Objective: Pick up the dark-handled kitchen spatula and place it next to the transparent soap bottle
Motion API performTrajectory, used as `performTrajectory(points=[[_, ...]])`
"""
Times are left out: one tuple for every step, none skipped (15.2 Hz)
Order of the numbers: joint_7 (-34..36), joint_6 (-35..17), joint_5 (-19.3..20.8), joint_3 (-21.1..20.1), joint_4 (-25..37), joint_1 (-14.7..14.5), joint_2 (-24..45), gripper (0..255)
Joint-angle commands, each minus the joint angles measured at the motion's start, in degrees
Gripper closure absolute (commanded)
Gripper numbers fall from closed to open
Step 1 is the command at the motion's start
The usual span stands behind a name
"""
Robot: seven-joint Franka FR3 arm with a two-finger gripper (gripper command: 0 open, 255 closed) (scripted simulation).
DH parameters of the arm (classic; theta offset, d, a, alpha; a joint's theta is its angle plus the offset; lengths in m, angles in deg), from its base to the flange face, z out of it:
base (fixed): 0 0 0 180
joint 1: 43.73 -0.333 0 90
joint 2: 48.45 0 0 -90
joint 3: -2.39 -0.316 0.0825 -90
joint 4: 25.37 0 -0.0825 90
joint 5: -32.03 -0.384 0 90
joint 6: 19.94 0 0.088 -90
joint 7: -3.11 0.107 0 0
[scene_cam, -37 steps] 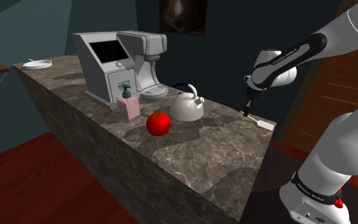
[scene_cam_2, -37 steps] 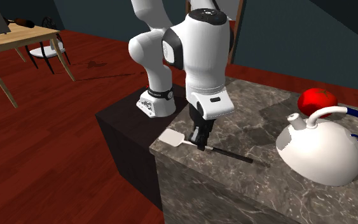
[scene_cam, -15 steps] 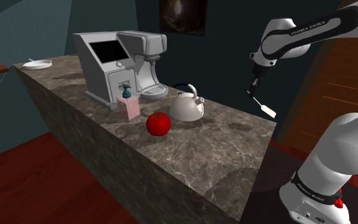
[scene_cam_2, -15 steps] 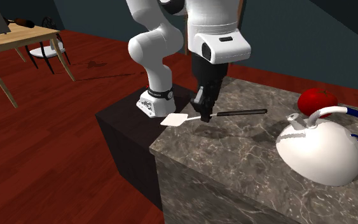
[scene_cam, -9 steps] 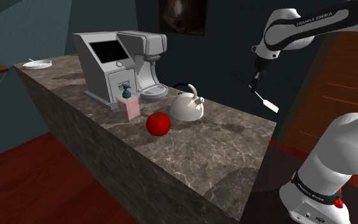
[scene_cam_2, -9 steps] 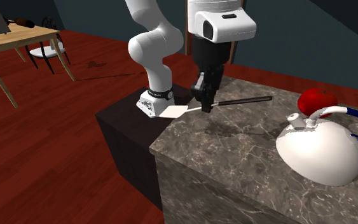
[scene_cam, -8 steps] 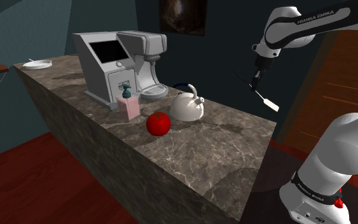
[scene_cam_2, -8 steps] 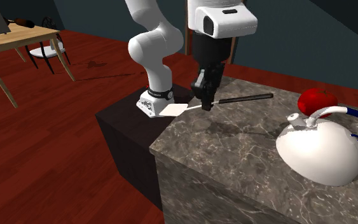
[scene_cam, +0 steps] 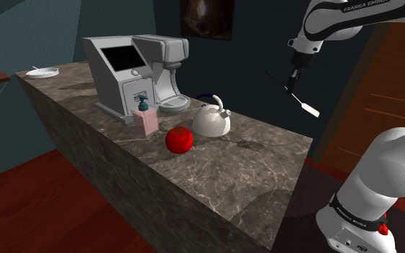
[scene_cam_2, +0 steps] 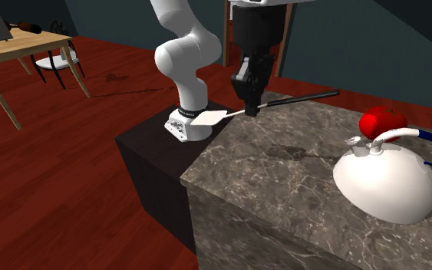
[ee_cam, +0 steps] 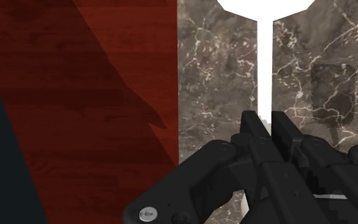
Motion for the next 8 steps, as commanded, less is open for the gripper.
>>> performTrajectory(points=[[0.1,1.6,-0.2,-0.3,1.6,-0.1,0.0,255],[0.1,2.4,-0.3,-0.4,2.3,-0.2,0.0,255],[0.1,3.1,-0.3,-0.5,3.0,-0.2,-0.1,255],[0.1,3.9,-0.4,-0.6,3.8,-0.3,-0.1,255],[0.1,4.7,-0.5,-0.7,4.6,-0.3,-0.1,255],[0.1,5.4,-0.6,-0.8,5.3,-0.3,-0.1,255],[0.1,6.2,-0.6,-0.9,6.1,-0.4,-0.1,255],[0.1,7.0,-0.7,-1.0,6.9,-0.4,0.0,255]])
